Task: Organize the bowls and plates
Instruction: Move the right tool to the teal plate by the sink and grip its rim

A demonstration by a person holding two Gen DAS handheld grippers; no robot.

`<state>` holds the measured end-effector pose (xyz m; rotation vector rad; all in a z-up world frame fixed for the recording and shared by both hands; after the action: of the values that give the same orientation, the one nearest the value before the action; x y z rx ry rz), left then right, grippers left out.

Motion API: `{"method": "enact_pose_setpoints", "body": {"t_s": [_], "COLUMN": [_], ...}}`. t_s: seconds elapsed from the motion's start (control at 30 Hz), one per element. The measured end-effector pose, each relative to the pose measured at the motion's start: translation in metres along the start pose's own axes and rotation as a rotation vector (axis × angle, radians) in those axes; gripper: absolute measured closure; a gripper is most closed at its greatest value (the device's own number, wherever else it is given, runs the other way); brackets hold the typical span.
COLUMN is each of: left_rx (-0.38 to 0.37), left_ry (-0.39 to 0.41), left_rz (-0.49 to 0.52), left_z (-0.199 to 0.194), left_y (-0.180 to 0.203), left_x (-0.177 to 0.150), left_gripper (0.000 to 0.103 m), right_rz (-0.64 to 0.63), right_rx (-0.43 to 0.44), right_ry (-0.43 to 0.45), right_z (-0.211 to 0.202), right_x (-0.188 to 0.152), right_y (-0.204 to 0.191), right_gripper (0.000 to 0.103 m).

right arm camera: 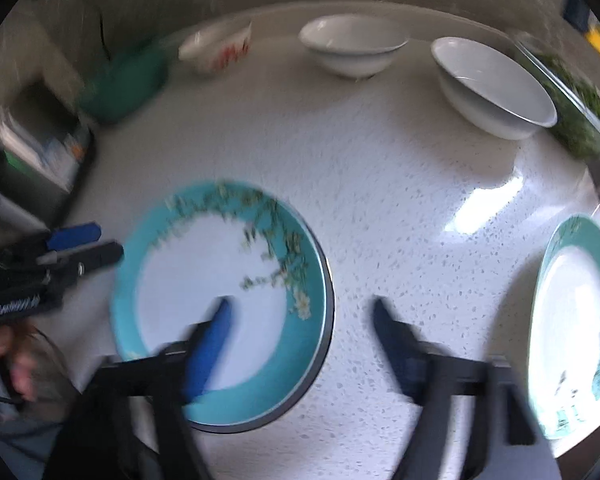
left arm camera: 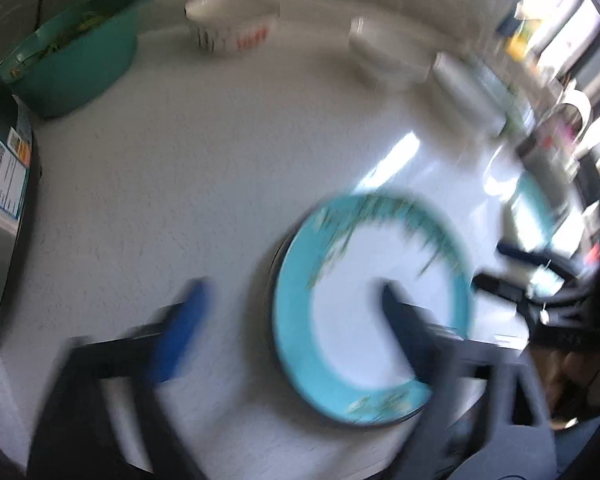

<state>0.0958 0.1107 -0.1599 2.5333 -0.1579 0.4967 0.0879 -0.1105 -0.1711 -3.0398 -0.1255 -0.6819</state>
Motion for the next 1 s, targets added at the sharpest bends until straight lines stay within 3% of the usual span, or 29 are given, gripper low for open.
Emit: {"method": "enact_pose_setpoints", "body": {"t_s": [0.03, 0.13, 0.3, 0.47, 0.6, 0.7, 0.8, 0.87, 0.9, 1.0], "left_rx": [-0.057, -0.150, -0.253, -0.276, -0.265, -0.191, -0.176, -0.176, -0.181, -0.150], "left_ry": [0.046, 0.061, 0.090, 0.025, -0.049, -0.113, -0.124, -0.159, -0.166, -0.180], "left_rz": [-0.011, -0.021, 0.025, 0.019, 0.019, 0.067, 0.100, 0.102, 0.100, 0.065], "left_z": [-0.009, -0.014, -0.010, 0.023, 0.064, 0.101, 0.125, 0.146, 0.153, 0.174], "left_y": [0.003, 0.015, 0.065, 0.119, 0.168, 0.209, 0.234, 0.248, 0.252, 0.255], "left_x": [0.006, 0.020, 0.037, 0.034, 0.028, 0.019, 0.010, 0.006, 0.006, 0.002], "left_gripper": [0.003, 0.003, 0.003, 0.003, 0.003, 0.004, 0.005, 0.010, 0.016, 0.017], "right_rz": [0.051, 0.203, 0.366, 0.437, 0.481, 0.491, 0.492, 0.486, 0.475, 0.448], "right_rx": [0.075, 0.266, 0.378, 0.383, 0.382, 0.389, 0.425, 0.448, 0.460, 0.488], "right_ry": [0.009, 0.003, 0.078, 0.149, 0.113, 0.073, 0.024, -0.021, -0.042, -0.093], "right_z": [-0.007, -0.023, -0.062, -0.080, -0.068, -0.054, -0.035, -0.019, -0.013, 0.004], "right_x": [0.001, 0.003, -0.001, -0.009, -0.027, -0.038, -0.046, -0.047, -0.047, -0.054], "right_y": [0.011, 0.048, 0.130, 0.232, 0.319, 0.368, 0.398, 0.408, 0.408, 0.410], "right_gripper": [0.018, 0.017, 0.015, 0.011, 0.011, 0.015, 0.019, 0.028, 0.028, 0.029]}}
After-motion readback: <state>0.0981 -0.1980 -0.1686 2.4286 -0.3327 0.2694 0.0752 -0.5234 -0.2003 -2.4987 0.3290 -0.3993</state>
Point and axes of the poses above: each gripper's, at about its wrist camera, not at the fingertips, and z roughly the way its jaws point, y to its right, x to its top, the point moved 2 cm from there along z, roughly the way its jaws point, and after that the axes turned 14 degrees about -x, right-handed, at the moved point
